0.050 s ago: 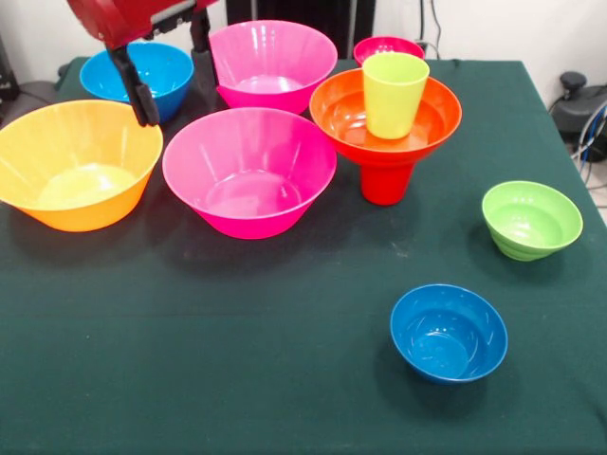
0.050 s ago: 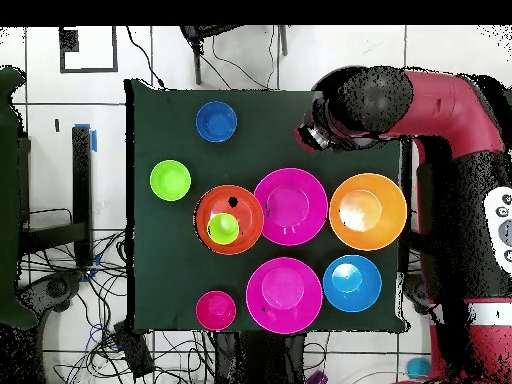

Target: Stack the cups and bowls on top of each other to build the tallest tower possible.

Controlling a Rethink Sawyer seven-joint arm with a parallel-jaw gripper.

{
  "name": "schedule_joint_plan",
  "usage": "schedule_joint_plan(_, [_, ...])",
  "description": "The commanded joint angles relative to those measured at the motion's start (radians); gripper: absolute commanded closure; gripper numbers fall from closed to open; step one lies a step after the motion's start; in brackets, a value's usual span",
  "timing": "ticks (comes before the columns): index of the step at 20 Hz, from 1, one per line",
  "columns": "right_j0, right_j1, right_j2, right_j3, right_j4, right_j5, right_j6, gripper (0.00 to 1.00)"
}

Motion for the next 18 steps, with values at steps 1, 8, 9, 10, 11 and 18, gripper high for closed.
schedule_joint_plan(1, [0.005, 0.062, 0.016, -0.013, -0.104, -0.015, -0.347, 0.00])
schedule_joint_plan(8, [0.002, 0.068, 0.025, -0.027, -0.108, 0.000, -0.355, 0.00])
schedule_joint_plan(9, [0.002, 0.068, 0.025, -0.026, -0.109, 0.000, -0.353, 0.00])
schedule_joint_plan(10, [0.002, 0.067, 0.025, -0.026, -0.110, 0.001, -0.352, 0.00])
schedule_joint_plan(11, [0.001, 0.068, 0.026, -0.026, -0.110, 0.001, -0.352, 0.00])
schedule_joint_plan(18, [0.002, 0.068, 0.032, -0.030, -0.109, -0.001, -0.345, 0.00])
